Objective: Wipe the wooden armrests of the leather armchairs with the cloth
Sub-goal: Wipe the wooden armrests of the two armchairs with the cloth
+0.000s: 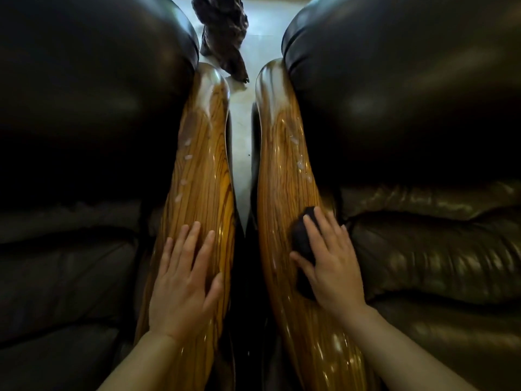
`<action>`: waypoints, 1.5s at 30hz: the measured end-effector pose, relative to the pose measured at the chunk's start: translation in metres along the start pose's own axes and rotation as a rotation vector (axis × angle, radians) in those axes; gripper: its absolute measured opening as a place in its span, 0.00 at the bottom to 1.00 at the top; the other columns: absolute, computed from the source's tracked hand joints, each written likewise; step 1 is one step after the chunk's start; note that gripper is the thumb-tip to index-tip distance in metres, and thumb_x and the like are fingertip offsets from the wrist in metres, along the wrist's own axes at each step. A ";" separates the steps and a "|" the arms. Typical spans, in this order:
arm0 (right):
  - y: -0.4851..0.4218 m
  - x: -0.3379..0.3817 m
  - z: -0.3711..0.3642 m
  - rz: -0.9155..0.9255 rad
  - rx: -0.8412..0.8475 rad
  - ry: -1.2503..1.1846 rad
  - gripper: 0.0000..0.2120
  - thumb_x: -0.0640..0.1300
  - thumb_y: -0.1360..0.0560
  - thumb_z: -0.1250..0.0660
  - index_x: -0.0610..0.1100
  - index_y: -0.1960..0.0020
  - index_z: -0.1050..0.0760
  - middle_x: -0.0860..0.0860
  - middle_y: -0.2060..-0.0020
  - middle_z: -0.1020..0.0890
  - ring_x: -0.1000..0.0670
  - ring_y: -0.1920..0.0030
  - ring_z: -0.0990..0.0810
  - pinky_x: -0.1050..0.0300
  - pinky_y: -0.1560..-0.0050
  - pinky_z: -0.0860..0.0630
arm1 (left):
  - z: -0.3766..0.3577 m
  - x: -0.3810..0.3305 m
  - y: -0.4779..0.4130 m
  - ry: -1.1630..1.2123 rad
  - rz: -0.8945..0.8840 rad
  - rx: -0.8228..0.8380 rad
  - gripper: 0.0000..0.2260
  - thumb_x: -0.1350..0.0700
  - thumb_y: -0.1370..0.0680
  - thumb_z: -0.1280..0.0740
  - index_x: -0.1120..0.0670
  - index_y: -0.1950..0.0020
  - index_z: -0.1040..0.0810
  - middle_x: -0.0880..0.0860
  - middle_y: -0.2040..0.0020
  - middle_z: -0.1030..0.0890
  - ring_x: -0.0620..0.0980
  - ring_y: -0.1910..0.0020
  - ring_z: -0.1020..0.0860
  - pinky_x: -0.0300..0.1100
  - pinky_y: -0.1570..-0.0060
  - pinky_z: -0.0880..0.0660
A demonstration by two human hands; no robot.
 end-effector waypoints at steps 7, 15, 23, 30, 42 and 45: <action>-0.098 -0.010 0.012 -0.291 -0.121 -0.247 0.32 0.60 0.19 0.46 0.46 0.20 0.43 0.49 0.20 0.42 0.49 0.20 0.47 0.41 0.23 0.42 | 0.003 -0.002 0.000 0.057 0.018 -0.025 0.31 0.44 0.22 0.44 0.52 0.20 0.45 0.53 0.19 0.47 0.53 0.20 0.50 0.60 0.24 0.48; -0.005 0.022 -0.010 0.012 -0.018 0.098 0.33 0.64 0.18 0.49 0.47 0.20 0.46 0.49 0.19 0.46 0.49 0.19 0.53 0.45 0.21 0.47 | 0.005 -0.001 0.000 0.043 0.002 -0.024 0.31 0.46 0.22 0.44 0.52 0.20 0.44 0.54 0.19 0.46 0.54 0.20 0.49 0.58 0.24 0.49; -0.086 0.018 0.004 -0.152 -0.060 0.060 0.33 0.65 0.19 0.53 0.47 0.20 0.44 0.48 0.19 0.45 0.47 0.19 0.51 0.44 0.21 0.48 | 0.003 0.001 0.001 0.042 0.013 -0.024 0.31 0.46 0.22 0.43 0.51 0.20 0.45 0.53 0.19 0.47 0.54 0.20 0.49 0.57 0.23 0.51; -0.018 0.010 -0.005 0.175 0.028 0.124 0.30 0.61 0.17 0.49 0.48 0.20 0.44 0.49 0.18 0.46 0.47 0.19 0.51 0.42 0.22 0.43 | 0.004 0.001 0.001 0.066 0.013 -0.032 0.31 0.46 0.22 0.44 0.50 0.20 0.46 0.53 0.19 0.47 0.54 0.20 0.49 0.59 0.24 0.49; -0.037 0.018 0.001 0.156 0.051 0.155 0.30 0.62 0.17 0.51 0.48 0.19 0.46 0.49 0.18 0.48 0.50 0.19 0.54 0.46 0.21 0.47 | 0.008 -0.005 -0.001 0.003 0.053 0.011 0.31 0.41 0.21 0.44 0.51 0.20 0.45 0.54 0.19 0.46 0.53 0.20 0.51 0.57 0.23 0.49; -0.055 0.002 0.009 0.022 0.041 0.074 0.33 0.63 0.18 0.53 0.46 0.19 0.46 0.48 0.18 0.47 0.47 0.19 0.51 0.43 0.22 0.42 | 0.013 -0.010 -0.018 -0.011 0.088 -0.012 0.28 0.40 0.21 0.44 0.53 0.24 0.37 0.57 0.23 0.39 0.57 0.22 0.44 0.57 0.26 0.41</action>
Point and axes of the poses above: each hand's wrist, its own y-axis away from the middle knuckle, its own z-axis out of the back of the hand, x = y × z, the point moved 4 cm from there along -y, towards the middle knuckle
